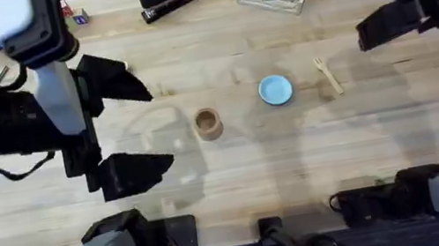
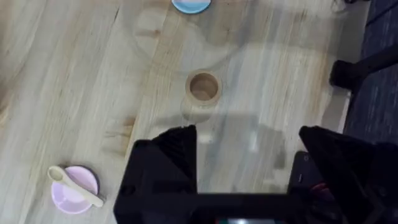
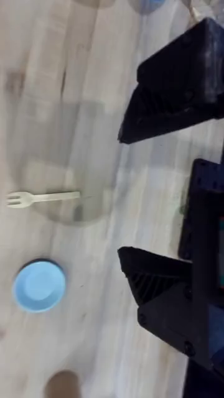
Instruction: Pick up a utensil and set it on the pink plate, then put the other utensil in the container.
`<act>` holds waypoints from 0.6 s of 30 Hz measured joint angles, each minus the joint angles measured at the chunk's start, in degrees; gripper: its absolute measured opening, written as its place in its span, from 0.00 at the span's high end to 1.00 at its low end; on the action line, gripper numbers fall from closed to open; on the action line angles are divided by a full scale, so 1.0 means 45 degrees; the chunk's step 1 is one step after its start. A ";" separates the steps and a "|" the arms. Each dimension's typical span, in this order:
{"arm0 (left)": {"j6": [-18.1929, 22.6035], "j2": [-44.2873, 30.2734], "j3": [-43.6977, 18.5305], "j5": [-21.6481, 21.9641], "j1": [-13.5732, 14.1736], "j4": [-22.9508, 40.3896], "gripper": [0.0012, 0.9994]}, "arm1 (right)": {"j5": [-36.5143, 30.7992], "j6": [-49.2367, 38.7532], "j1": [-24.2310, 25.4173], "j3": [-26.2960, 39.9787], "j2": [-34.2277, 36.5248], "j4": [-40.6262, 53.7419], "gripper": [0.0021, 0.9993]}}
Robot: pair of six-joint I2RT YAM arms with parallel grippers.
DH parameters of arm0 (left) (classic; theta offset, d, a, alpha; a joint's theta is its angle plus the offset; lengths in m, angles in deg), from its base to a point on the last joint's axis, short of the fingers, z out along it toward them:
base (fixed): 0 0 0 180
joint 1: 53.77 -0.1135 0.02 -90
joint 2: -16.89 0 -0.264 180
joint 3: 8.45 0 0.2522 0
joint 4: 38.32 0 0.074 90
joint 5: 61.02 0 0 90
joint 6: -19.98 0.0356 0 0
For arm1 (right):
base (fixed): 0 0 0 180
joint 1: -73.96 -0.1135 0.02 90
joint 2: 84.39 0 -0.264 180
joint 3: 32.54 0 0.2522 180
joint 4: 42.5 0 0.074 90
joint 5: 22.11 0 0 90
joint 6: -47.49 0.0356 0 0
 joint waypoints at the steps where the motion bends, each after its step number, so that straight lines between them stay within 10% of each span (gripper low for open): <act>1: 0.0000 0.0000 0.0000 0.0000 0.0000 0.0005 0.01 | 0.0000 -0.0052 -0.0004 0.0000 0.0285 0.0063 0.00; 18: 0.0005 -0.0002 0.0000 -0.0005 0.0000 0.0005 0.01 | -0.0002 -0.0611 -0.0029 -0.2557 0.3424 -0.3580 0.00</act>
